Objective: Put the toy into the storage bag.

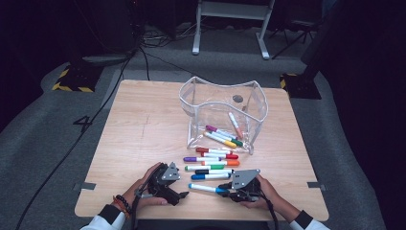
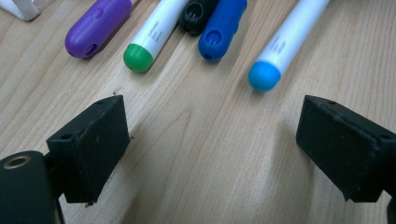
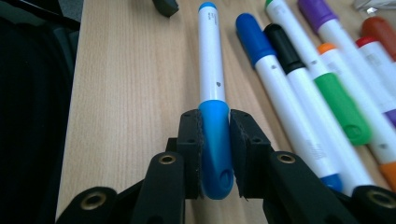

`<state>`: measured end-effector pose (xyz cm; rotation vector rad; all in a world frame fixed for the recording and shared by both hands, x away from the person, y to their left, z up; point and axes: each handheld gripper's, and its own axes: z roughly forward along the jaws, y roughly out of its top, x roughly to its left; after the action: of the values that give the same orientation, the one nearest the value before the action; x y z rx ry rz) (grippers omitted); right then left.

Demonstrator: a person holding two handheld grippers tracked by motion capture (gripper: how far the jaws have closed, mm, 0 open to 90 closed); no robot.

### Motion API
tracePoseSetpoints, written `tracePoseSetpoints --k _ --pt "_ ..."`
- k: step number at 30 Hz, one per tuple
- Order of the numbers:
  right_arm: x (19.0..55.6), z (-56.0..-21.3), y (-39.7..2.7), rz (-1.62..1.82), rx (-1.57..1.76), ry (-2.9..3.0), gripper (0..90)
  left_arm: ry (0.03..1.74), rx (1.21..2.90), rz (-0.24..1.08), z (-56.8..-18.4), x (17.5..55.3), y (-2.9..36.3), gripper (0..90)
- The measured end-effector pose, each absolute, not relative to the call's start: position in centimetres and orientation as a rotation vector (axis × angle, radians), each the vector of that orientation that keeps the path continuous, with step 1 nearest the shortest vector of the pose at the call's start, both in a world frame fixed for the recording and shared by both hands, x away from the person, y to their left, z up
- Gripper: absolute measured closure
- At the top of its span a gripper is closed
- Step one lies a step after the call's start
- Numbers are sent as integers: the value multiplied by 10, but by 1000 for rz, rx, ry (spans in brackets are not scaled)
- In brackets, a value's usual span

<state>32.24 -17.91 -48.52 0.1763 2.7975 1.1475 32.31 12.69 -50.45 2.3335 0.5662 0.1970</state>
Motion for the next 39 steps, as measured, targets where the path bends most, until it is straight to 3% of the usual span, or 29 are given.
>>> tracePoseSetpoints --k 19,39 --pt "339 -392 -212 1321 113 2573 753 562 2334 196 -505 324 127 95" --pt "400 -292 -229 1310 198 2374 753 564 2334 197 -505 323 127 95"
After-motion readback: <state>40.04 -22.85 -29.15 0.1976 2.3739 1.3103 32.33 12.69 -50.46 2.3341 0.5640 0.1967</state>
